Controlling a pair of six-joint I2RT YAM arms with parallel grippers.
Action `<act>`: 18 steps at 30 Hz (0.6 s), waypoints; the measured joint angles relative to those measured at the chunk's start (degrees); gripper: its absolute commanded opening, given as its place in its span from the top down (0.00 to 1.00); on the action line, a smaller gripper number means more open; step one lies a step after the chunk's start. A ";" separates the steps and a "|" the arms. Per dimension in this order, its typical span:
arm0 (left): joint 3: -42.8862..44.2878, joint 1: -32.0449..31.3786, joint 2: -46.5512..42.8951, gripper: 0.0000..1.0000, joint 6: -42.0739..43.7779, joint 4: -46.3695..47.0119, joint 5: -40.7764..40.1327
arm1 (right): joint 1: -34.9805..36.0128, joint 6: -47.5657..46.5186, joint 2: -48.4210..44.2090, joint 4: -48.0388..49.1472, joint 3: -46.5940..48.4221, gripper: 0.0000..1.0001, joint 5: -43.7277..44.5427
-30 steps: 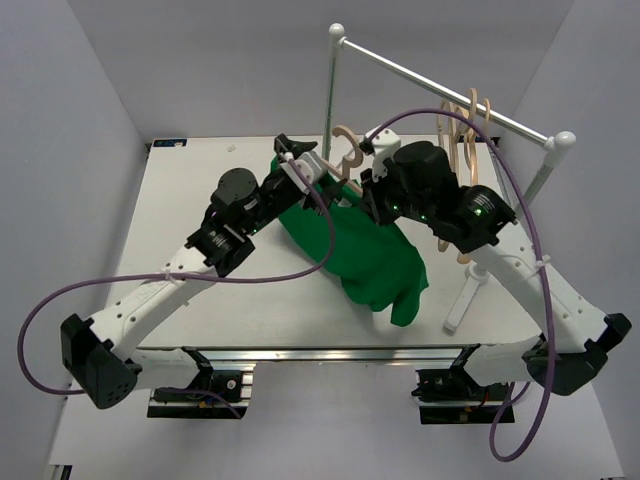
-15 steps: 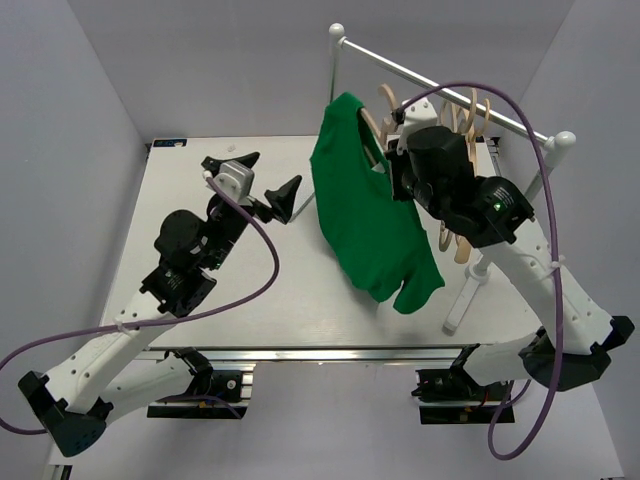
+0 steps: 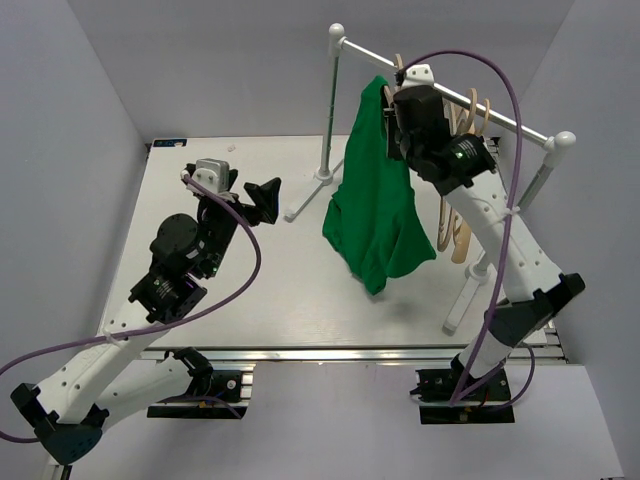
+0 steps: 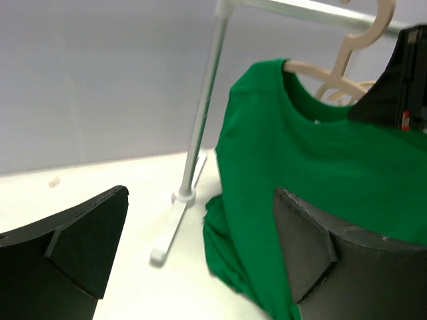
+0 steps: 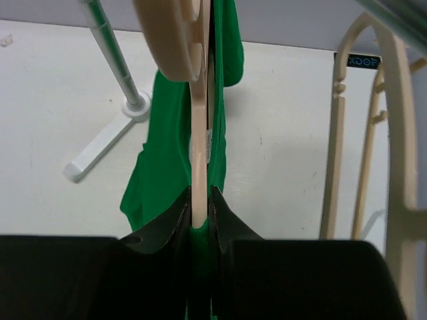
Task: Place the t-shirt on the hanger
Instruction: Place the hanger at the clothesline.
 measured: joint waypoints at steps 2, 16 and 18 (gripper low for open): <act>-0.20 0.00 0.22 0.02 -1.11 -1.64 -1.51 | -0.46 0.46 1.88 2.05 0.35 1.00 -0.50; -1.92 -0.02 0.68 0.02 -6.62 -8.59 -8.48 | -0.44 9.53 10.91 12.48 6.51 1.00 -0.28; -1.92 0.00 0.50 0.02 -7.32 -9.70 -9.01 | -0.44 10.91 11.93 12.96 6.47 1.00 -0.26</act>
